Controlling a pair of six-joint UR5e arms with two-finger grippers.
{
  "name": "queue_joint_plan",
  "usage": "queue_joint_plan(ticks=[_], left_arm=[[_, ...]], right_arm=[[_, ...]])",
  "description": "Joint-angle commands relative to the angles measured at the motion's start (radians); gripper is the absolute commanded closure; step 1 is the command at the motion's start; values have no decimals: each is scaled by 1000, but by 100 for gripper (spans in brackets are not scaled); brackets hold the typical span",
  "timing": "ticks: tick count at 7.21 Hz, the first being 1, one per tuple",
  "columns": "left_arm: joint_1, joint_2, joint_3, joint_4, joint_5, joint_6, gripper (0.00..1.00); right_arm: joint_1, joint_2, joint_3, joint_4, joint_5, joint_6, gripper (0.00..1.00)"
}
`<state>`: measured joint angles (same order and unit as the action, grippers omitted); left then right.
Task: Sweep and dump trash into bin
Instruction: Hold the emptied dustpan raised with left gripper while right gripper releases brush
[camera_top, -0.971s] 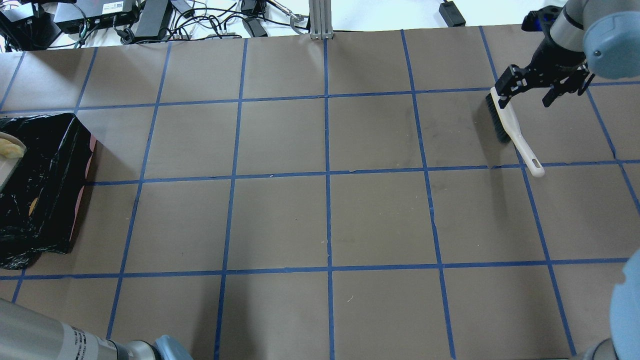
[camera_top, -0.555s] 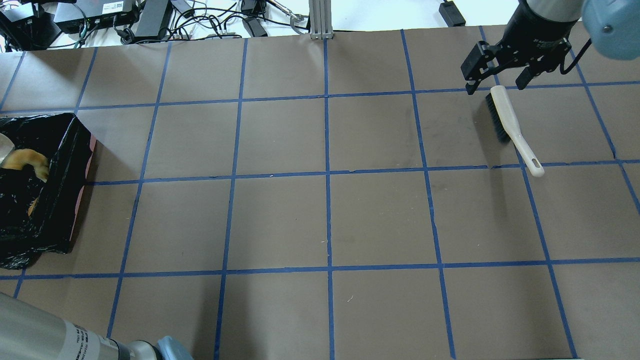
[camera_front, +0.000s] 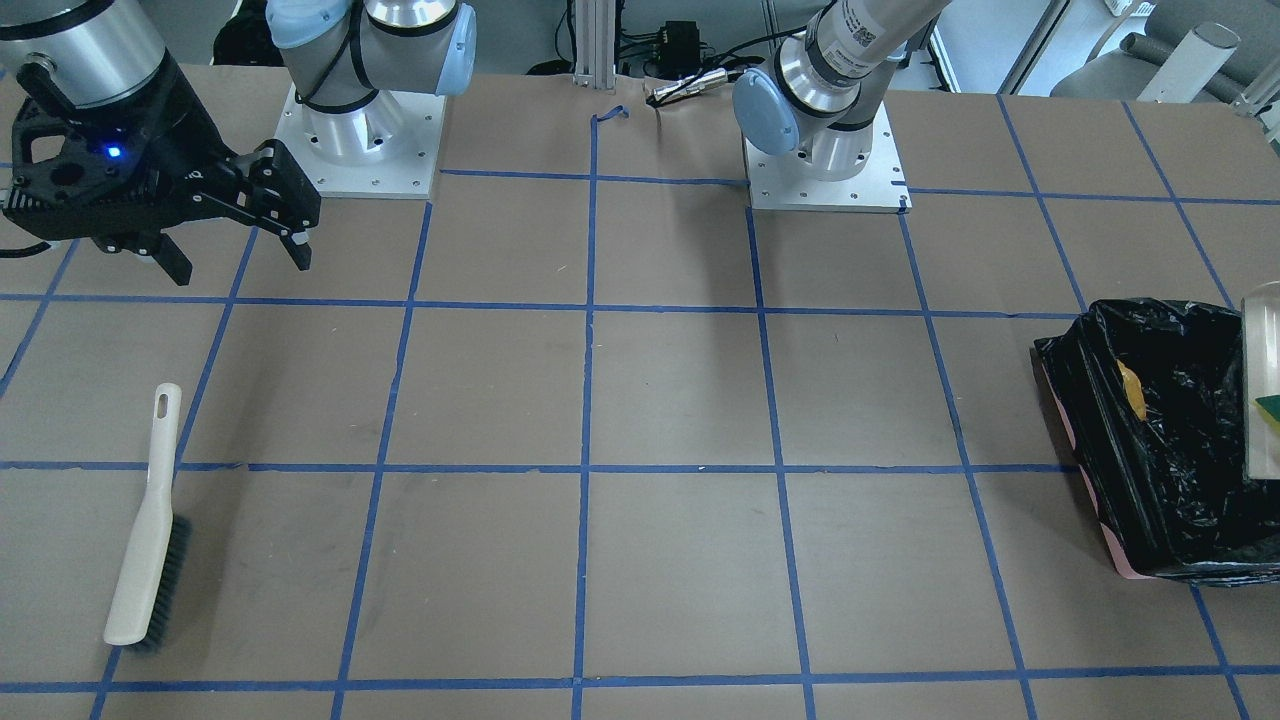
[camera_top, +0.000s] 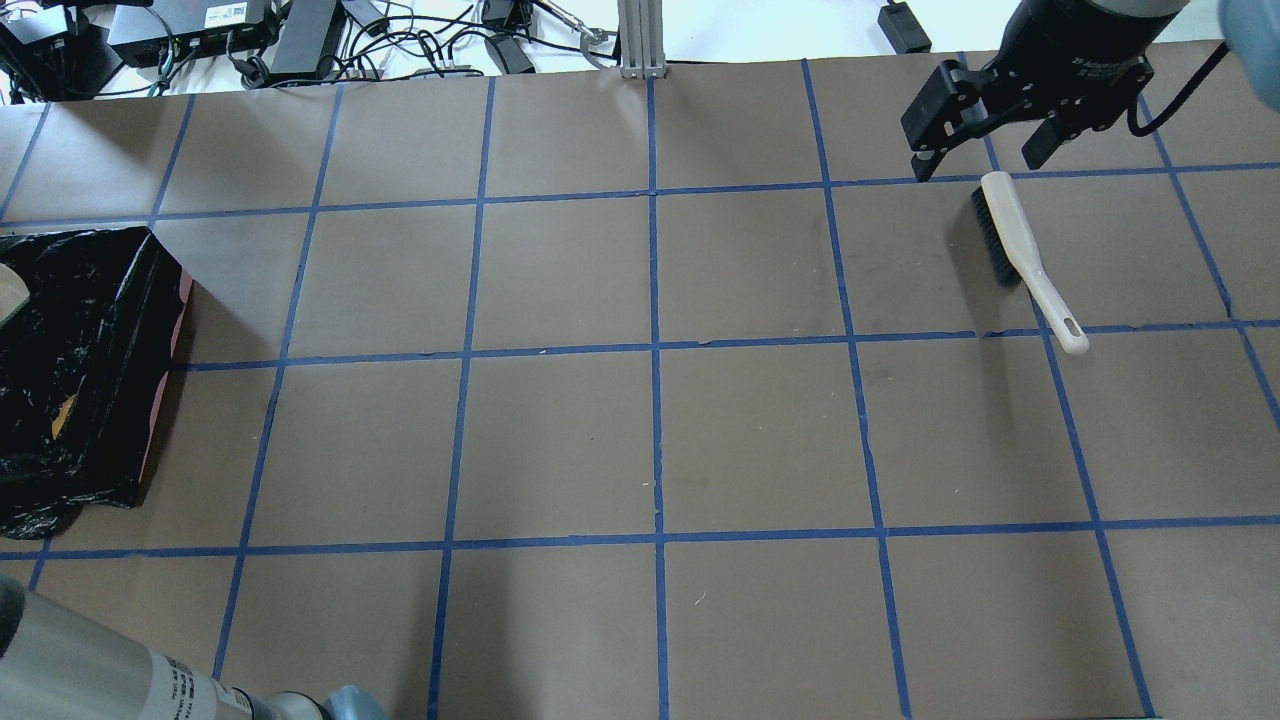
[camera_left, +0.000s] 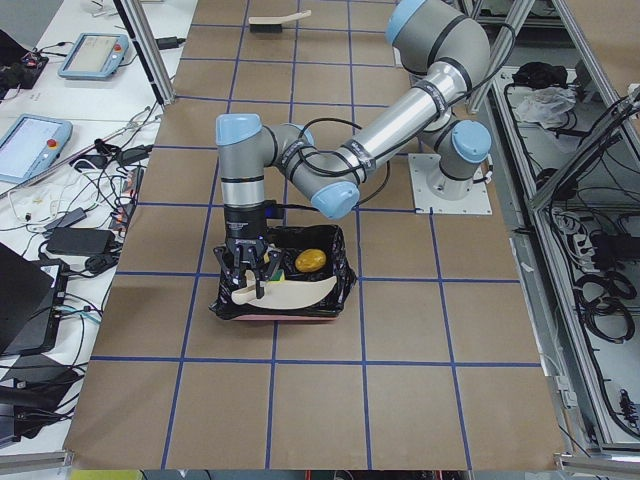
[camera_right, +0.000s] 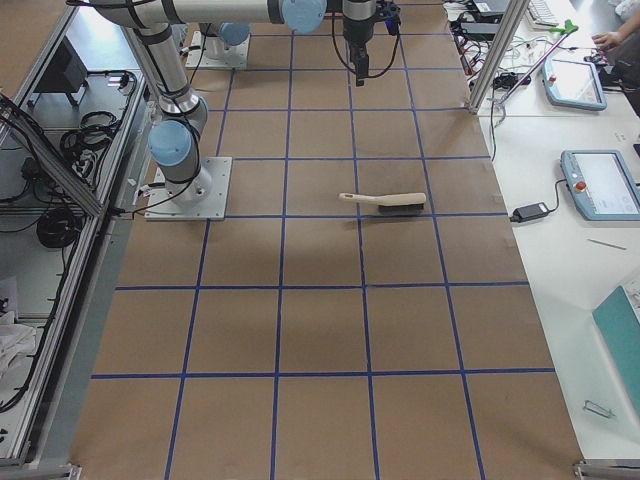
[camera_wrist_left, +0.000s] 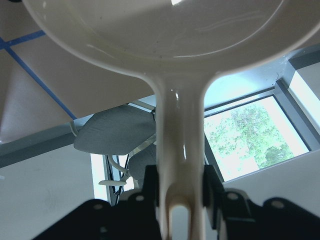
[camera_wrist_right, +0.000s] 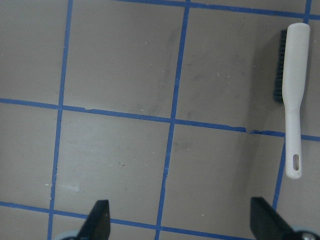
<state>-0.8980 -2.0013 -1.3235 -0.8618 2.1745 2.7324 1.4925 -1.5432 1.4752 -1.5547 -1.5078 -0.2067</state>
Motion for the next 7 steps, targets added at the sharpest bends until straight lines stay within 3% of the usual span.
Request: queue_joint_plan(ticks=[1,2,5,7], left_arm=[[-62,25,7,0,78,12,100],[-97,47,7,-3,120,20,100],[-101,52,7,-9,107,39,100],[-73,74,33,-93,-23,58,100]], right_arm=[[3,28,-52,76,-34,0,0],[3,28,-52,77,-22,-8,0],[3,29,-52,71,-20,-14,0],[3,26,-50,76,-20,-13,0]])
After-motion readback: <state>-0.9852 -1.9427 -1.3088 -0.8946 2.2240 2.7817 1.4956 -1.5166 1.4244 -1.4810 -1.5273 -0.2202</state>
